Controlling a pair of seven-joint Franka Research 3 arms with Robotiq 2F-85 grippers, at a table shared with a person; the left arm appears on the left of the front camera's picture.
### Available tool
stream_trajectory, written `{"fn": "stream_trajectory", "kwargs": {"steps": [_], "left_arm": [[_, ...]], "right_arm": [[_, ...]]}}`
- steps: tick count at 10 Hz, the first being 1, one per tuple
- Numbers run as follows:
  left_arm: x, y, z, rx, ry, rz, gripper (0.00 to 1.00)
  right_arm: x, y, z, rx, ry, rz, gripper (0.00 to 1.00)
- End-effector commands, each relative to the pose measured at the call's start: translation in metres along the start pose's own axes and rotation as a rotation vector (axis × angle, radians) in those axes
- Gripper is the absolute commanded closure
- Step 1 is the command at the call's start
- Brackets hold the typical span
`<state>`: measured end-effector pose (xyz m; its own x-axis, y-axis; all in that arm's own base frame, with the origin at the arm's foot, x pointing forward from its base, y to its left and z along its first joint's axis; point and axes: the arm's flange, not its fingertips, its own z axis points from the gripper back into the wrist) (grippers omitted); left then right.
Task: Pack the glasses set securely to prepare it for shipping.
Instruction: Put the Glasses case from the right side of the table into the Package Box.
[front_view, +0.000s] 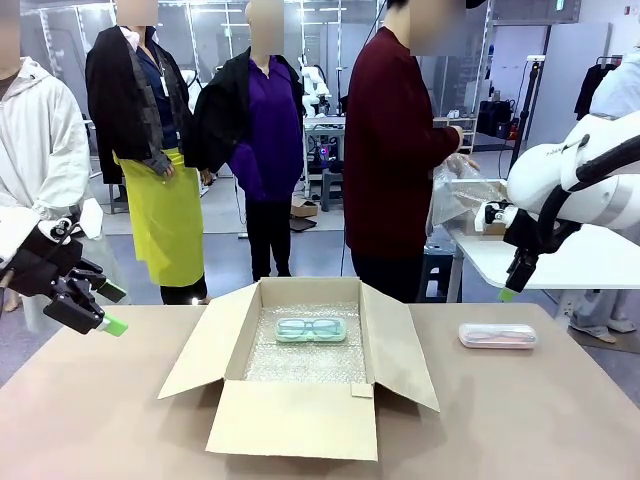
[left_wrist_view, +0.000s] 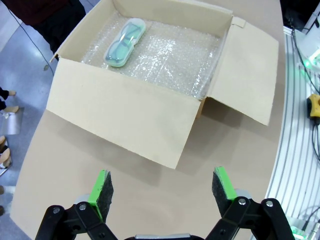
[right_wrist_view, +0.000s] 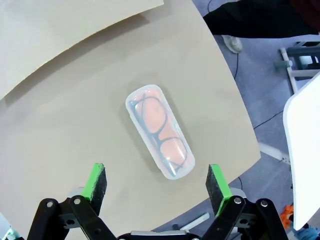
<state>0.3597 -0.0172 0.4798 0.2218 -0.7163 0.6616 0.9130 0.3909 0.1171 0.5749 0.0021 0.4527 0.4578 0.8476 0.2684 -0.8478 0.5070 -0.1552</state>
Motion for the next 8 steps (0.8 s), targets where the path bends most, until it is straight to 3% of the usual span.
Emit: {"fn": "stream_trajectory", "kwargs": {"steps": [1, 2, 3, 5, 8], "left_arm": [[-0.001, 0.002, 0.001, -0.016, -0.028, -0.013, 0.0], [-0.001, 0.002, 0.001, -0.016, -0.028, -0.013, 0.0], [-0.001, 0.002, 0.001, -0.016, -0.028, -0.013, 0.0], [-0.001, 0.002, 0.001, -0.016, -0.028, -0.013, 0.0], [-0.001, 0.002, 0.001, -0.016, -0.028, -0.013, 0.0]], "right_arm": [[0.001, 0.001, -0.001, 0.005, -0.011, -0.042, 0.0], [0.0, 0.0, 0.0, 0.0, 0.0, 0.0, 0.0], [0.002, 0.0, 0.0, 0.118, 0.009, 0.2, 0.0], [0.002, -0.016, -0.009, 0.17, 0.083, 0.377, 0.0], [0.007, -0.02, -0.028, 0.178, 0.174, 0.491, 0.0]]}}
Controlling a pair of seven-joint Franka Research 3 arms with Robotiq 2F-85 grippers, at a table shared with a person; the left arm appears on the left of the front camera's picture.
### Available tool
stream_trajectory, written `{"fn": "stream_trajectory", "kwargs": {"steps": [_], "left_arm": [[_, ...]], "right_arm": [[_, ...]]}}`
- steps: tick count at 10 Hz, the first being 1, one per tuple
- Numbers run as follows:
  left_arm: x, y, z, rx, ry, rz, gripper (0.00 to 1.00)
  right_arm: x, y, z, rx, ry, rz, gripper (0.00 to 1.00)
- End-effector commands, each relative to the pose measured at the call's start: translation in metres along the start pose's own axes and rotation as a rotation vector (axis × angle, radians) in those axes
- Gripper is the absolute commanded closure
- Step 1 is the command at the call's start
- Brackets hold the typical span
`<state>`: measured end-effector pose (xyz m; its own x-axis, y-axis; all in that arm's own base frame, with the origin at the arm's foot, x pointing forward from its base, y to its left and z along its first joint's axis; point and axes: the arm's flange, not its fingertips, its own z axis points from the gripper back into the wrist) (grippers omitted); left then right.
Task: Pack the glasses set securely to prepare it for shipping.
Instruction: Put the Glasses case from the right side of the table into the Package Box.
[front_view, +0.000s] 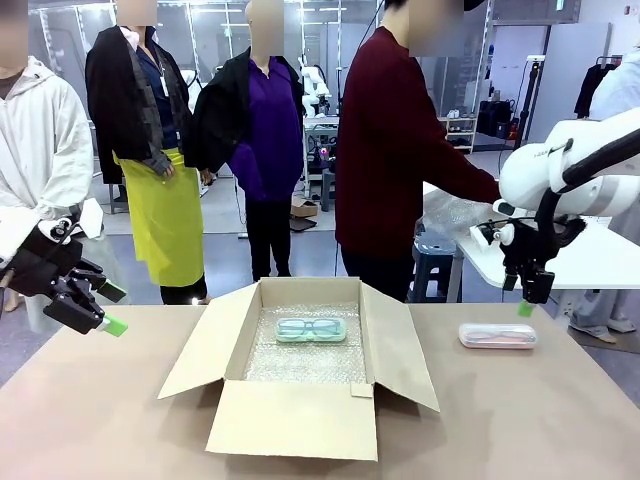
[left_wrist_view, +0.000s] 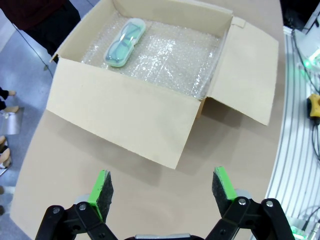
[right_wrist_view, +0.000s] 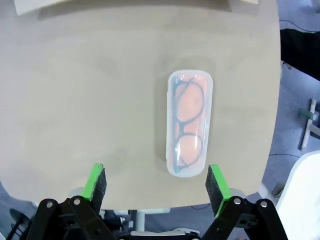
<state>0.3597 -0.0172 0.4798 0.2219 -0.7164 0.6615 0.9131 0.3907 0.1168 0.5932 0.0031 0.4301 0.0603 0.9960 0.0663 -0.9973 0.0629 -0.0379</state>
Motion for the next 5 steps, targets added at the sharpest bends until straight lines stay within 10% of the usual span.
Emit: {"fn": "stream_trajectory", "kwargs": {"steps": [1, 5], "left_arm": [[-0.001, 0.002, 0.001, -0.016, -0.028, -0.013, 0.0], [-0.001, 0.002, 0.001, -0.016, -0.028, -0.013, 0.0]], "right_arm": [[-0.001, -0.011, -0.012, -0.021, 0.031, 0.049, 0.0], [0.0, -0.02, -0.057, -0.043, 0.094, -0.038, 0.0]]}}
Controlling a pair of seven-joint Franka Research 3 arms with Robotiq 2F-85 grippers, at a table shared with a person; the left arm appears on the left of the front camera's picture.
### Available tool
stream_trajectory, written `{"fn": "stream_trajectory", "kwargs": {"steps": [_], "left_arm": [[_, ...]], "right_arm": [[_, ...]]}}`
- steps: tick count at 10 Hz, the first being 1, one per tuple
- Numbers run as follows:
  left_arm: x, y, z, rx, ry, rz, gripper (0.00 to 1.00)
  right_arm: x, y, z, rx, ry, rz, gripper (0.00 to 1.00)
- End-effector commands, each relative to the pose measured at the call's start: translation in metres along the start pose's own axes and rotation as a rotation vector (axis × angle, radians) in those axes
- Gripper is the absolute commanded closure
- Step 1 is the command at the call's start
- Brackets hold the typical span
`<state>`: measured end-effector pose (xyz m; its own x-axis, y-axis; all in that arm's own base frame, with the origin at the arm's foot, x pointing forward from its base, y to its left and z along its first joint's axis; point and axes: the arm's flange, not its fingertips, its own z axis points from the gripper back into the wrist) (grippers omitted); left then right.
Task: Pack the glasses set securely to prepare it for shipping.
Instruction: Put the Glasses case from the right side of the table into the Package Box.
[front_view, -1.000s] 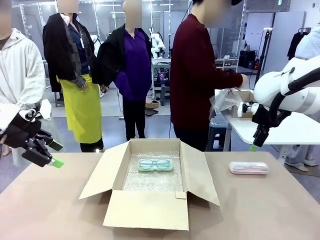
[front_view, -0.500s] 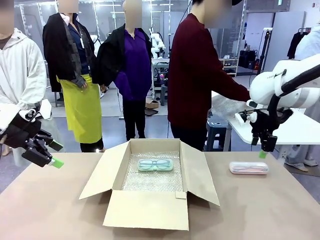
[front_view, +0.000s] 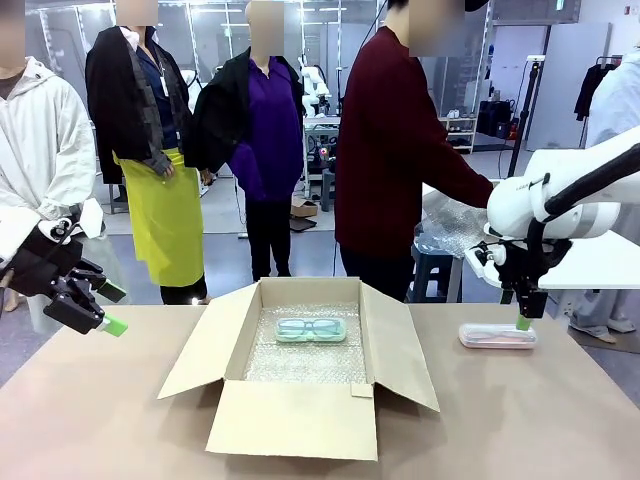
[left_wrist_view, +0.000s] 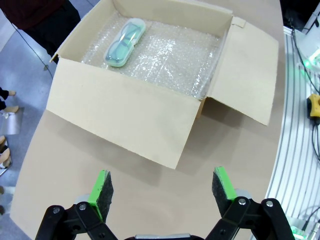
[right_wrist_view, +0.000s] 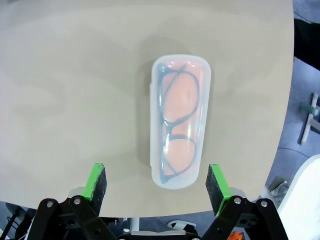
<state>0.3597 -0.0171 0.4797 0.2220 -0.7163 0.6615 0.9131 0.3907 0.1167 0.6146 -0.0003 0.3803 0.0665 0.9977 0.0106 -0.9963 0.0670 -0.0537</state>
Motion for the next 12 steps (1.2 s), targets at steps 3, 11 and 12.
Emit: {"fn": "stream_trajectory", "kwargs": {"steps": [3, 11, 12], "left_arm": [[-0.001, 0.002, 0.001, -0.016, -0.028, -0.014, 0.0], [-0.001, 0.002, 0.001, -0.016, -0.028, -0.014, 0.0], [-0.001, 0.002, 0.001, -0.016, -0.028, -0.014, 0.0]], "right_arm": [[0.004, -0.012, -0.033, -0.099, 0.028, -0.037, 0.0], [0.009, -0.023, -0.072, -0.025, 0.035, -0.053, 0.0], [0.009, -0.022, -0.072, -0.025, 0.036, -0.051, 0.14]]}}
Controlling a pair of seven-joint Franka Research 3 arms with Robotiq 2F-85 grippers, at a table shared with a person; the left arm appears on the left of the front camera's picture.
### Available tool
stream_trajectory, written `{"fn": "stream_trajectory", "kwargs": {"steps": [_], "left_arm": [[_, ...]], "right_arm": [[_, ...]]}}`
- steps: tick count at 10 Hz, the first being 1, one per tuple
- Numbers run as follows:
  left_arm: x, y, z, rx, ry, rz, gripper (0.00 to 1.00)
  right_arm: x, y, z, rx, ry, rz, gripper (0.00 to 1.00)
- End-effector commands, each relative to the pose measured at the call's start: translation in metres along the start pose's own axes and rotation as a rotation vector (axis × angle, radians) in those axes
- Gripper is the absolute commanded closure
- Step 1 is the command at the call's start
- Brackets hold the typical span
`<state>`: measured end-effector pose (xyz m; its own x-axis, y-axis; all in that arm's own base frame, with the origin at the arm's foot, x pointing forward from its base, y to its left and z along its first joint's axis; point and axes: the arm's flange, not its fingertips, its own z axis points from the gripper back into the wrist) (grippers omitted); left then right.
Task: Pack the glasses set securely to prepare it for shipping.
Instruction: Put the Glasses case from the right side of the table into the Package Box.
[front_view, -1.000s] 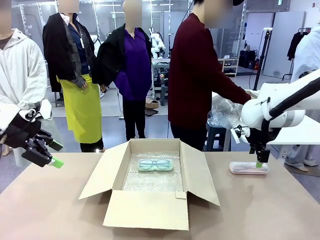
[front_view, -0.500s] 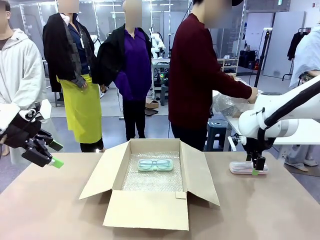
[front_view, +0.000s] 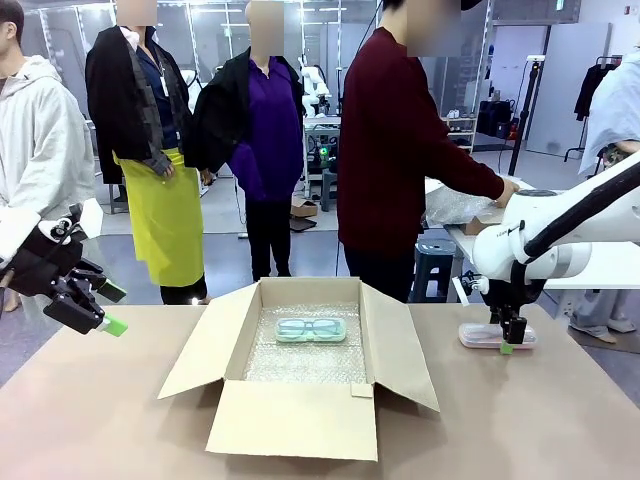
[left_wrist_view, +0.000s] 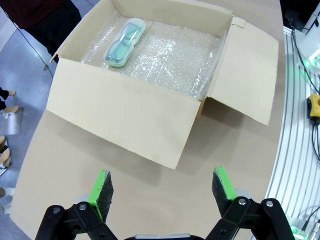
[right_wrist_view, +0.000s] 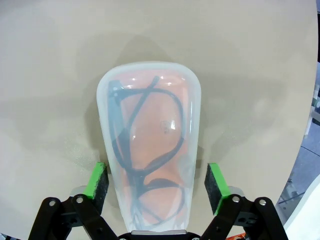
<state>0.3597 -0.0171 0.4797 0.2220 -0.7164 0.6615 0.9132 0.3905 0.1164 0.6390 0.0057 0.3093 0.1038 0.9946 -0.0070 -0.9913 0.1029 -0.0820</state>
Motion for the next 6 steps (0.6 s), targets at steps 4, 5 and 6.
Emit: {"fn": "stream_trajectory", "kwargs": {"steps": [4, 5, 6], "left_arm": [[-0.0012, 0.0016, 0.0015, -0.016, -0.028, -0.014, 0.0], [-0.0012, 0.0016, 0.0015, -0.016, -0.028, -0.014, 0.0], [-0.0012, 0.0016, 0.0015, -0.016, -0.028, -0.014, 0.0]], "right_arm": [[0.0014, -0.0016, 0.0038, -0.005, 0.02, -0.011, 1.0], [0.0014, -0.0016, 0.0058, -0.009, 0.02, -0.011, 1.0], [0.0014, -0.0009, 0.0108, -0.012, 0.01, -0.011, 0.94]]}}
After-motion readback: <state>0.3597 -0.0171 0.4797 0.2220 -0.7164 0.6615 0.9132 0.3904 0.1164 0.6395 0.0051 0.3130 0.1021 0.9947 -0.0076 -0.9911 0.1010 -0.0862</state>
